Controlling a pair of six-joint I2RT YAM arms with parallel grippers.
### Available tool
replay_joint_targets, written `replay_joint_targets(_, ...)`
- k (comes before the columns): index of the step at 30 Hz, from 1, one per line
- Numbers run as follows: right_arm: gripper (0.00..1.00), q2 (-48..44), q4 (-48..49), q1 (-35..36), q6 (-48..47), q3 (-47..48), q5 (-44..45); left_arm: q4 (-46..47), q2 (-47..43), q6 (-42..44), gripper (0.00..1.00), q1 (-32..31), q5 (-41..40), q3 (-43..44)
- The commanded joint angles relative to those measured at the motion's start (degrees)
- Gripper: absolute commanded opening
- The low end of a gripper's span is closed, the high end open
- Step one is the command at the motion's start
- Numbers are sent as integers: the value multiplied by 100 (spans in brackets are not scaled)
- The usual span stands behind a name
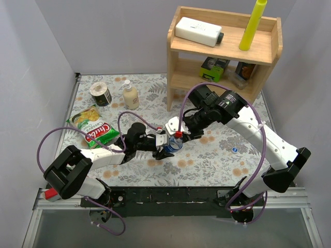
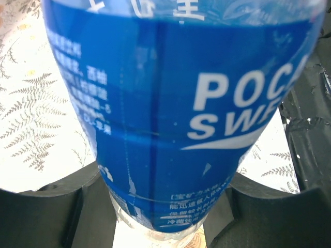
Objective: Screw on the bottle caps
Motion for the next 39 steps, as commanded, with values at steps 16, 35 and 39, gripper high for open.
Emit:
replay_joint_targets(16, 20, -410, 555, 88, 466, -490, 132, 393, -400, 31, 0, -113, -119, -234)
replay_joint_targets(35, 20, -392, 380, 378, 299, -841, 290, 841, -567, -373, 0, -253, -304, -514)
replay_joint_targets(39, 20, -462, 493, 378, 370, -1051, 369, 1087, -550, -470, 0, -253, -374, -515)
